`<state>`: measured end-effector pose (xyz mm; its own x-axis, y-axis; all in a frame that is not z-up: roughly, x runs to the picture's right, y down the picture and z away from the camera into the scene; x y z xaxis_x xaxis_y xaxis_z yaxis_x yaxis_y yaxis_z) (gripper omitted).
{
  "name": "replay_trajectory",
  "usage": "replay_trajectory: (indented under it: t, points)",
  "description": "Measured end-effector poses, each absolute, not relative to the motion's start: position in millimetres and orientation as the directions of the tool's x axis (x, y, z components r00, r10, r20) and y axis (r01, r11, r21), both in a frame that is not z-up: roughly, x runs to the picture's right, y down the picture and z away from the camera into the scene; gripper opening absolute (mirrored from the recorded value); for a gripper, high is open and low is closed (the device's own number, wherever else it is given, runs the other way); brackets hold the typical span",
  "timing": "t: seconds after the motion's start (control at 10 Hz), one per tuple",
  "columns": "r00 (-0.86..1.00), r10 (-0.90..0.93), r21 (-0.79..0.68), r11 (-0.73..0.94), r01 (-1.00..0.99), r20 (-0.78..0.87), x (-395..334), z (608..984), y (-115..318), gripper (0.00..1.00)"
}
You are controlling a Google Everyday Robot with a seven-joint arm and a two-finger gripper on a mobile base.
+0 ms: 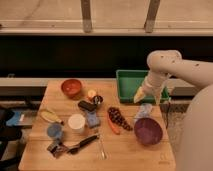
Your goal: Place pepper in paper cup
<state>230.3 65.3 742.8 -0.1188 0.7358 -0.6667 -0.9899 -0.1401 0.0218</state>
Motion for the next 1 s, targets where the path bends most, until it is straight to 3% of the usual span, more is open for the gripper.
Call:
replay_trajectory:
  t: [0.4,0.8,1.0]
  points:
    - [-0.029,0.769,-0.031,-0.063,-0.998,-0.638,195.8,721.9,62.2,0.71]
    - [0.229,0.774,-0.176,0.154,-0.972,-0.591,64.6,683.5,86.2,0.71]
    - [0.302,0.753,-0.218,0.212,-0.953,-0.585,39.7,675.1,98.0,0.71]
